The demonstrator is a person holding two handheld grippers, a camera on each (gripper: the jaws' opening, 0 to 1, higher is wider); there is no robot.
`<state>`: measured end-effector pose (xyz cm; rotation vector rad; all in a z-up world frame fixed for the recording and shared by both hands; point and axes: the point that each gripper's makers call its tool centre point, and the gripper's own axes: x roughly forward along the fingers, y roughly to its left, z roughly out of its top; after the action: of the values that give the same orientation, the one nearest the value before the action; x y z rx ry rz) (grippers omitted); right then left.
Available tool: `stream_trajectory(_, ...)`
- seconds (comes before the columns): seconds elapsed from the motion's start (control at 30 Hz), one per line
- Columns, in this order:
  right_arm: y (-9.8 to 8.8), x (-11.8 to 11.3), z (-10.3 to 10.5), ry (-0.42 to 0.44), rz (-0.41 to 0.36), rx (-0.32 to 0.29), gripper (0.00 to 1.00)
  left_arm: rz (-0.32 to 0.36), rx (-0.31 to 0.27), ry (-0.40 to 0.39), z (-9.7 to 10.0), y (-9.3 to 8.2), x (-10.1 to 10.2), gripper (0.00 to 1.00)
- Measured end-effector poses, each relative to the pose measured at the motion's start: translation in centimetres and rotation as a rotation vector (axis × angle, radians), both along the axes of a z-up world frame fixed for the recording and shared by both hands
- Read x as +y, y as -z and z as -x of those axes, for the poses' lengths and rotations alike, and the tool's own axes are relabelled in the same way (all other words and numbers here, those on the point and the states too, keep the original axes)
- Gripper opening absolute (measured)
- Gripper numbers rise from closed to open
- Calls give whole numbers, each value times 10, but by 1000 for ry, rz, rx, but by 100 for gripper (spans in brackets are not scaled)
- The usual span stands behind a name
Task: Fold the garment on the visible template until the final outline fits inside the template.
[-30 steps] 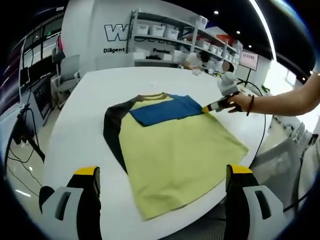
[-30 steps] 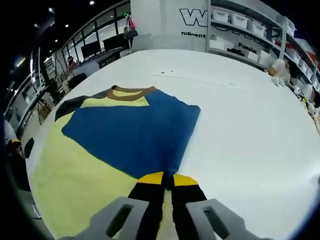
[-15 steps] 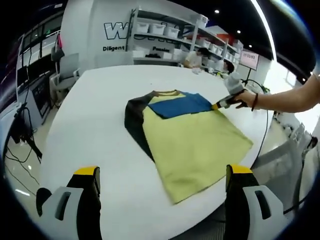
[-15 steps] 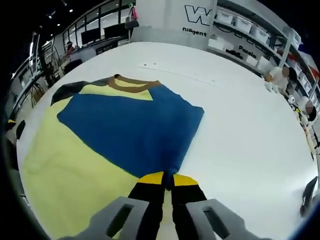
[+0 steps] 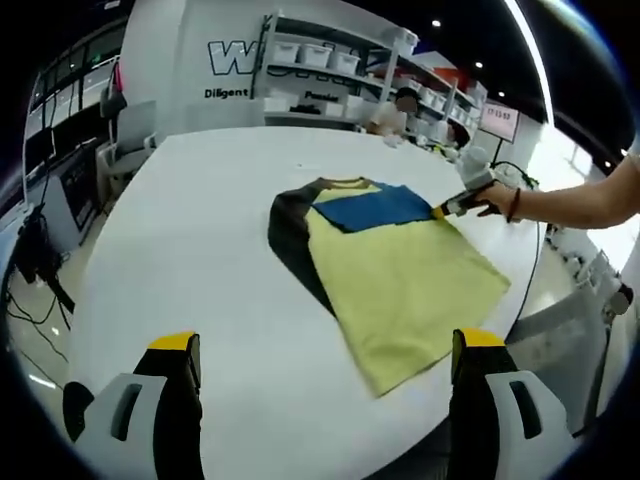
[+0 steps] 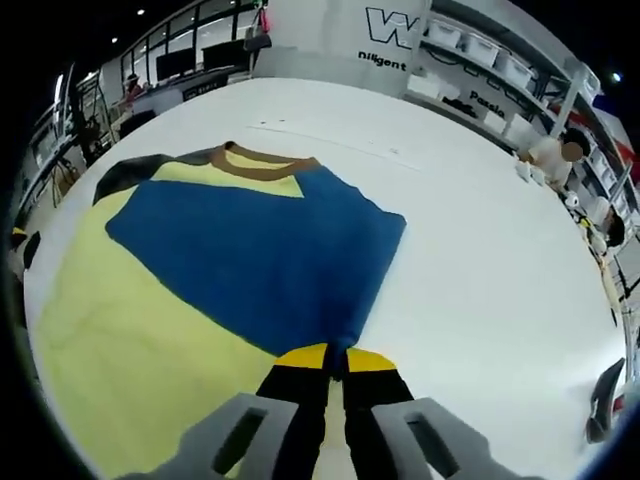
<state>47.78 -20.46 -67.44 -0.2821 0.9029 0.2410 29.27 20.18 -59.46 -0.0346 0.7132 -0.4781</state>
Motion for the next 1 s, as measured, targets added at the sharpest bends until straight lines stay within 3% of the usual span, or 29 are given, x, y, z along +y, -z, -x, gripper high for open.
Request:
stream_trajectory(0.23,0,-6,-2,3,4,-2,0,16,4,-15,-5,1,-2,98)
stream_trajectory(0.3,0,-5,-3,13,-20,-2,0,11,10,-15,-7,2,-3,97)
stream_trajectory(0.37,-3,-3,-4,59,-99,-34,1,8,12,-19,-10,4,-3,96)
stream_trajectory(0.47,-17,-1,-6,97,-160,-108,16,4,0,-43,-16,2,-1,93)
stream_trajectory(0.57,-27,2,-4,125,-218,-138,33,5,-7,-73,-22,3,2,91)
stream_trajectory(0.7,-48,11,10,129,-256,-178,35,-13,-6,-123,-33,7,9,87)
stream_trajectory(0.8,-56,17,16,145,-288,-200,42,-17,1,-137,-40,11,9,84)
stream_trajectory(0.9,-60,21,23,157,-308,-205,48,-43,2,-155,-47,15,10,82)
stream_trajectory(1.0,-64,27,34,145,-309,-207,47,-83,9,-200,-57,23,17,76)
